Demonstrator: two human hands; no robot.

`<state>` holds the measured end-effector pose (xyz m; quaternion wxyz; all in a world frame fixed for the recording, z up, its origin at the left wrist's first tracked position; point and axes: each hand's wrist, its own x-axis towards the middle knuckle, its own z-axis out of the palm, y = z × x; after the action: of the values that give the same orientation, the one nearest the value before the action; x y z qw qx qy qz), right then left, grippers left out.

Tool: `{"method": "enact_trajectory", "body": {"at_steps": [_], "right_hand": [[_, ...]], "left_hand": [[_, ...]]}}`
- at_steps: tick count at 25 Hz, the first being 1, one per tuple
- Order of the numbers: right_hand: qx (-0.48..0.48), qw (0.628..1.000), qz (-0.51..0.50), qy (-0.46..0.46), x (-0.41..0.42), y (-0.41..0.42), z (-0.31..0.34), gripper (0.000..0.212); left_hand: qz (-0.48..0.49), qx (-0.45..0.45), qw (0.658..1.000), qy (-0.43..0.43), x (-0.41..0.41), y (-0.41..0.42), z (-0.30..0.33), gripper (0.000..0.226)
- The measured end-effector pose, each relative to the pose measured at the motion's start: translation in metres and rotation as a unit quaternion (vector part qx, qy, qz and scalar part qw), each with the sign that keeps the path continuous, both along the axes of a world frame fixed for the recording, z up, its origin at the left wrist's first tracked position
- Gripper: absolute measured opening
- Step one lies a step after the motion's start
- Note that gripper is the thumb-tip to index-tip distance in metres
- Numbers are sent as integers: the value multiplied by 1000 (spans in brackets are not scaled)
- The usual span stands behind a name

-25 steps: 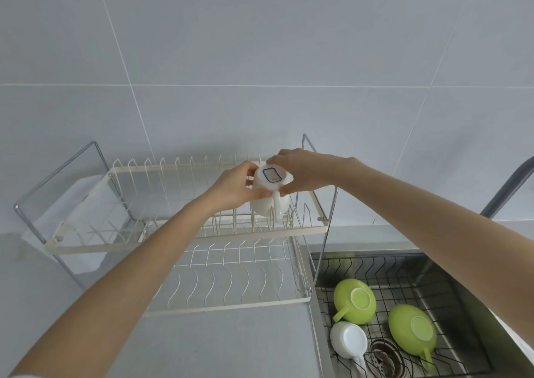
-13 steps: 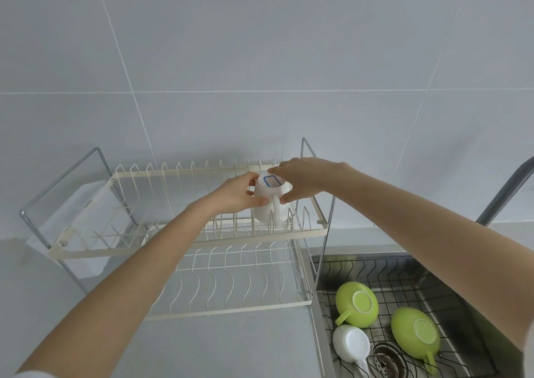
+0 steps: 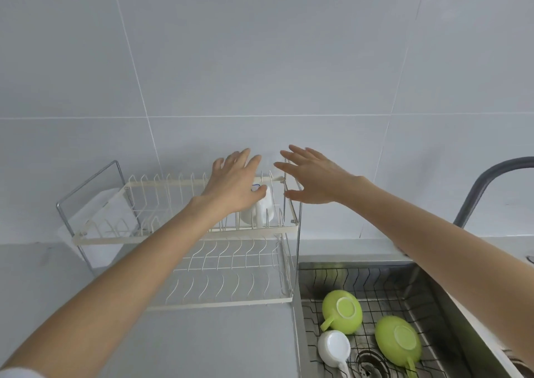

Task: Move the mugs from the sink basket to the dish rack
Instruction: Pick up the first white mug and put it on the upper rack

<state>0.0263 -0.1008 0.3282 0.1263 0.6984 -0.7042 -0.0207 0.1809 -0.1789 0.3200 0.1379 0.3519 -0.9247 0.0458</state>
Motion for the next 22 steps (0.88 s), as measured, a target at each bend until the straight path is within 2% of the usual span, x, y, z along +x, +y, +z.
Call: {"method": "enact_trajectory", "body": {"at_steps": [4,9,15,22], "right_hand": [[-25,999,-33,-19,-17,38,0,69],[-14,997,-62,-50,-55,75,-13,71],[18,995,-73,-68,-92,108,-56,74],[66,988,-75,-120,-124,126,-113,76]], "left_hand": [[0,-26,1000,0,-19,33,4,64],[-10,-4,1000,14,-53,72,-2,63],[-23,21,1000,-1,-93,117,-48,64],[-16,82,995,-46,-118,130,-106,65]]}}
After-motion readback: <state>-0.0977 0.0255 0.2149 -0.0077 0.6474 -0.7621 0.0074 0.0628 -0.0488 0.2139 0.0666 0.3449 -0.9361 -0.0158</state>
